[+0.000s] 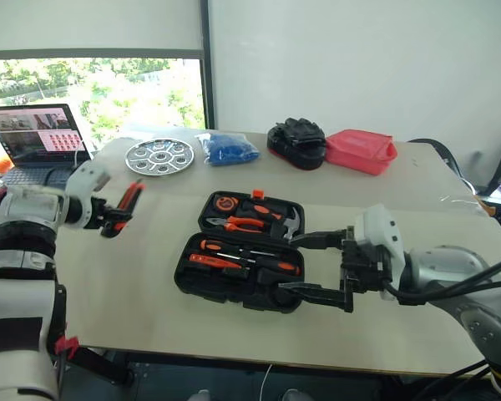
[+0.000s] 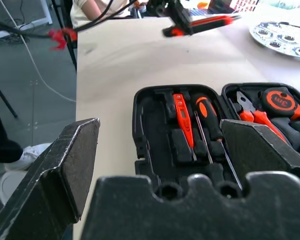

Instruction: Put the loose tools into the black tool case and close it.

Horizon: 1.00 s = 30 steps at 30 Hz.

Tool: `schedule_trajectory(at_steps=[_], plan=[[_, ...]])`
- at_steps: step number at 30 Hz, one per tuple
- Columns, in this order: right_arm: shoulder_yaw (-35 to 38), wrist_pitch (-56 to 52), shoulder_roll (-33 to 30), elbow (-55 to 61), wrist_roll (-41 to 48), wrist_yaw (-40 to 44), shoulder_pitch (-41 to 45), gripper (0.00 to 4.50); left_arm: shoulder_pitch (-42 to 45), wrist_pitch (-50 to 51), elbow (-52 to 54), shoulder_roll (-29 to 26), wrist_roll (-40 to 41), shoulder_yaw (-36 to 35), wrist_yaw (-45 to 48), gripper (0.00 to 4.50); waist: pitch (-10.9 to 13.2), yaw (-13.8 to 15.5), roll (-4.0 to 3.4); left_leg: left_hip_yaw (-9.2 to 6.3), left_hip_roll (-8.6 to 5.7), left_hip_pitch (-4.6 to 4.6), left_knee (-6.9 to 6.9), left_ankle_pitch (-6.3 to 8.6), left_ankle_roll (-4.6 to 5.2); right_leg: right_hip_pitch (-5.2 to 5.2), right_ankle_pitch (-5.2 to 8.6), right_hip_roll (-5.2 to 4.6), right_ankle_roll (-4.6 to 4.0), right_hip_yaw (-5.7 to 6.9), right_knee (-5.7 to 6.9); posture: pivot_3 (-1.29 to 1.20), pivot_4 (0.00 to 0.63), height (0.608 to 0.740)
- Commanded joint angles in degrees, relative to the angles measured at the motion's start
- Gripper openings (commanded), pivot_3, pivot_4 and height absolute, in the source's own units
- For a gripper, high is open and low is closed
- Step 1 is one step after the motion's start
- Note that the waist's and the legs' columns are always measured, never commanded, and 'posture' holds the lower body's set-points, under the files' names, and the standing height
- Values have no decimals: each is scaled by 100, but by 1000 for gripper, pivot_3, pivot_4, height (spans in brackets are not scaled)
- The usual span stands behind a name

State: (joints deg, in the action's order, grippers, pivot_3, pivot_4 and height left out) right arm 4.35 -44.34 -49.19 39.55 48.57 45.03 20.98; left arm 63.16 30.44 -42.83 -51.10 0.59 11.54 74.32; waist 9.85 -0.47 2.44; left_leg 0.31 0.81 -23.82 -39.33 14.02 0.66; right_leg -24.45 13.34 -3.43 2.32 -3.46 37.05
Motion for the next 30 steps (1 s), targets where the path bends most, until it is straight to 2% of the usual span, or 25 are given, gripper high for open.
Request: schedule_trajectory(at_steps=[1,5,10,17,25,29,30], plan=[[281,-97,-101,251,192,-101,-116,4500,-61,-793,1079,-39,163,404,1416,1653,0,-11,0,0,0,-1,0,1,2,0,0,0,0,0,0,0,150,740],[402,-202,-138,465,315,-305,-307,4500,-303,-2046,1853,130,48,1203,1818,1653,0,-23,-1,-4,2,-1,0,4,8,0,1,0,2,-2,-2,0,150,740],[550,-310,-156,670,465,-618,-484,4500,-378,-2253,2251,471,124,1903,1818,1653,2,-46,-2,-7,5,1,-31,5,11,0,2,8,2,-10,1,0,150,740],[763,-380,-193,936,666,-944,-801,4500,-556,-2440,2357,650,-31,2320,1818,1653,2,-39,-3,-10,4,2,-47,6,12,8,2,10,5,-9,7,0,150,740],[770,-357,-226,998,797,-1204,-858,4500,-631,-3085,2068,907,-569,2304,1800,1653,1,-8,-4,-10,1,9,-52,6,15,20,2,8,6,-9,6,0,150,740],[745,-336,-241,999,810,-1257,-848,4500,-635,-3091,2141,858,-471,2427,1817,1653,-1,7,-7,-9,0,12,-55,6,15,25,2,7,8,-9,6,0,150,740],[736,-330,-243,992,803,-1261,-838,4500,-642,-2808,2261,845,-369,2457,1818,1653,-1,5,-7,-10,1,13,-55,6,15,25,1,7,8,-9,6,0,150,740]])
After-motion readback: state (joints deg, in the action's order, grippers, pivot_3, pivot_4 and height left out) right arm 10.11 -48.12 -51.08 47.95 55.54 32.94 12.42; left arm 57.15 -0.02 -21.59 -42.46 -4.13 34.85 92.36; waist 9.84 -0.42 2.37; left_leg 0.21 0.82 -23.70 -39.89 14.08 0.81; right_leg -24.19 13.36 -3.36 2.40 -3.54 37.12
